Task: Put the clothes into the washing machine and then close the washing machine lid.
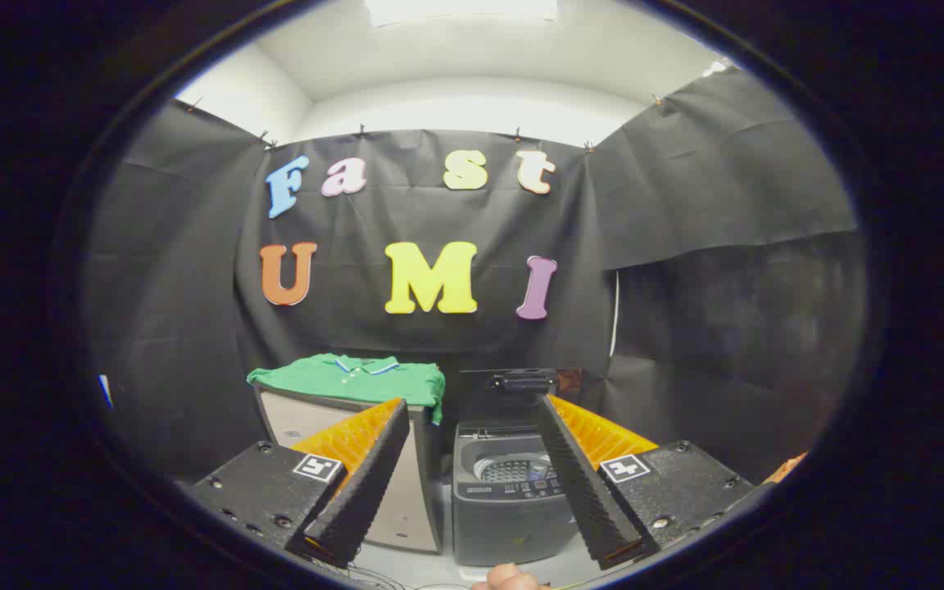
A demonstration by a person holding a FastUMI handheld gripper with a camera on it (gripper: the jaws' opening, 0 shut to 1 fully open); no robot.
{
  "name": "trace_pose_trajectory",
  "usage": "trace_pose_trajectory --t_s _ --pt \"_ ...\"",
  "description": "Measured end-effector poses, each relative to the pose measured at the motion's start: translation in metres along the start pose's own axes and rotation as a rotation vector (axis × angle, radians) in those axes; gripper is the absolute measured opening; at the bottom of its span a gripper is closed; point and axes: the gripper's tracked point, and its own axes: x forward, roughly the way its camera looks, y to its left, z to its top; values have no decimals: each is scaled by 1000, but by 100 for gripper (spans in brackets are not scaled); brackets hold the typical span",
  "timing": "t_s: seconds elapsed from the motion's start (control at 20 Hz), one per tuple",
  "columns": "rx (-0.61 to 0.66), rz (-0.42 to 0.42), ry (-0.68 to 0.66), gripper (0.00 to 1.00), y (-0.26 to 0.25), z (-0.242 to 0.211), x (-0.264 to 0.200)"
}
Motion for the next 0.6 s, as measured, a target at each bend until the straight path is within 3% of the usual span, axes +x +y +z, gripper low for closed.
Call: trace_pose_trajectory --t_s 0.6 --pt "13 97 -56 100 33 38 12"
